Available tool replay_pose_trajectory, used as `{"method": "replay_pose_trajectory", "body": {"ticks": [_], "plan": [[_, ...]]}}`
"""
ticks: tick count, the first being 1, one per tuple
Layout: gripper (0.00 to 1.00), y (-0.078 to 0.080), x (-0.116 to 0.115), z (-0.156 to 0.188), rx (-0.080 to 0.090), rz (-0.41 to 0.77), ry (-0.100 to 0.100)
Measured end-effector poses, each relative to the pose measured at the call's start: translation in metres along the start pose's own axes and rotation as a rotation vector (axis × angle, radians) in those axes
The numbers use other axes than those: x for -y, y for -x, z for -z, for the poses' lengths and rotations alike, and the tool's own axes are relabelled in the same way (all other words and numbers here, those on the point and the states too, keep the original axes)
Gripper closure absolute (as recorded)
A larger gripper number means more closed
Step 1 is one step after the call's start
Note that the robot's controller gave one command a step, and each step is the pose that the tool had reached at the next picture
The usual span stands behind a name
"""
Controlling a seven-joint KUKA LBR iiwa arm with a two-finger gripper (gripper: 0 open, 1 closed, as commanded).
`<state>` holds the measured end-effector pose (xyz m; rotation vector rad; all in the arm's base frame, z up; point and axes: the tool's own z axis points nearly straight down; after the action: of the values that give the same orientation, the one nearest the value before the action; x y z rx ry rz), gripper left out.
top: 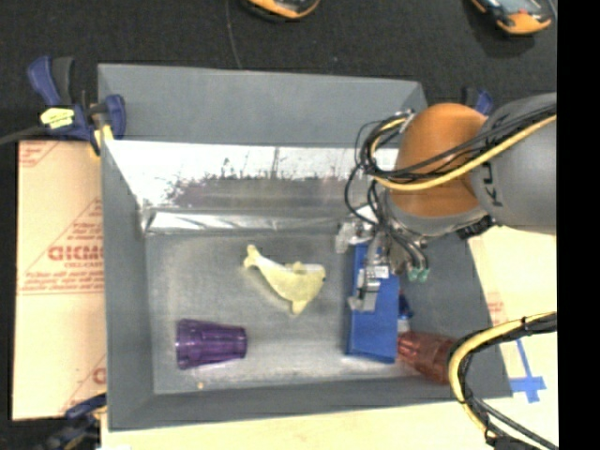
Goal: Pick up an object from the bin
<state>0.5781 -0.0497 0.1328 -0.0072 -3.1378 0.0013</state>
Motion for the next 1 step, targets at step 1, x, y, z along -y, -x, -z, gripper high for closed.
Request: {"method": "replay_pose_trajectory", "body": {"ticks": [1], "plan": [[0.0,0.0019,0.0,0.0037,0.007,0.001,-0.001]]}}
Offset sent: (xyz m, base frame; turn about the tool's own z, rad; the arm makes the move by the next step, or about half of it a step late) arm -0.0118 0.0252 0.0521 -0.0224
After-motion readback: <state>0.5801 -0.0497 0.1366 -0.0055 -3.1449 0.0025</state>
